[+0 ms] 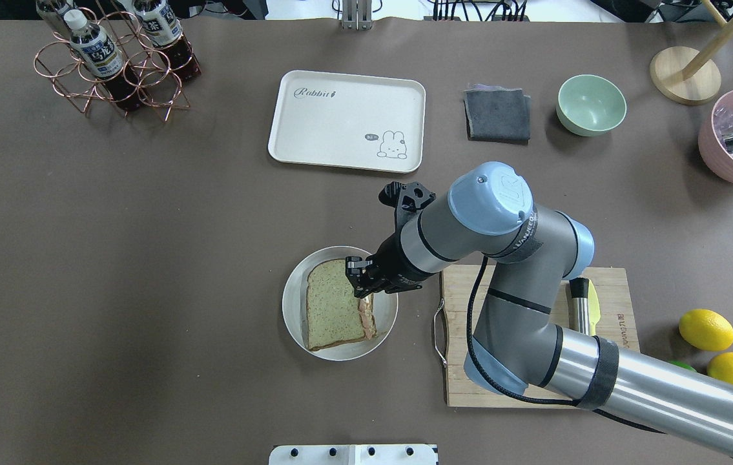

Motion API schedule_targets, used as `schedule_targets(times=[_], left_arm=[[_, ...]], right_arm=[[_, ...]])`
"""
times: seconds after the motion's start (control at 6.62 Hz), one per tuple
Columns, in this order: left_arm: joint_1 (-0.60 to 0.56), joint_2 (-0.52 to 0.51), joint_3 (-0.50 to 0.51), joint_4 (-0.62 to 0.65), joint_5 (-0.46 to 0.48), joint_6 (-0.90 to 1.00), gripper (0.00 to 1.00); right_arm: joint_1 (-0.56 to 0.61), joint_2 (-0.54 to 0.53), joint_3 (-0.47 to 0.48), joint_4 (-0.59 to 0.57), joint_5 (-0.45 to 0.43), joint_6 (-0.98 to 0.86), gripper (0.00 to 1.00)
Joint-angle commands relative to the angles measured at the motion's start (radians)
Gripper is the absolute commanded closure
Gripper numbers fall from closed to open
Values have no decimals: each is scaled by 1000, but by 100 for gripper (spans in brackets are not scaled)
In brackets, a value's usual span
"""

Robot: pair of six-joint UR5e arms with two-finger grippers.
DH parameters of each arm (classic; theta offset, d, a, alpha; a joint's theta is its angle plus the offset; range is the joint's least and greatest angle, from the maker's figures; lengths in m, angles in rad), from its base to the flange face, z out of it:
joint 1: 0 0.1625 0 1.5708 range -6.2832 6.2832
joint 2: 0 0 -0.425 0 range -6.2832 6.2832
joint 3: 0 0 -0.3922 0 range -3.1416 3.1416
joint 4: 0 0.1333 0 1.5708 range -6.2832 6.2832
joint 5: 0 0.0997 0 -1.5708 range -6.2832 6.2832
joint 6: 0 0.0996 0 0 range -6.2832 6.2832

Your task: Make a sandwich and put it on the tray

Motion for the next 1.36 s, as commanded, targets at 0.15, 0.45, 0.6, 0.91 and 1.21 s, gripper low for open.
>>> schedule_targets(times=[0.15,0.45,0.6,0.91,1.21], left_arm=[[-5,1,-5,0,-2,-1,3],[-5,8,-10,2,-8,-4,3],[0,7,-29,2,-11,-56,3],[47,-9,-69,-2,-14,-133,3],[168,-45,-129,-8,-21,-303,3]], right_arm=[[0,-7,-4,2,-3,-6,27],[-4,-7,-3,2,-19,-6,0],[14,-11,5,-1,-23,-9,0],[74,-36,28,-12,-3,-10,0],[161,-106,64,-14,65,-71,0]])
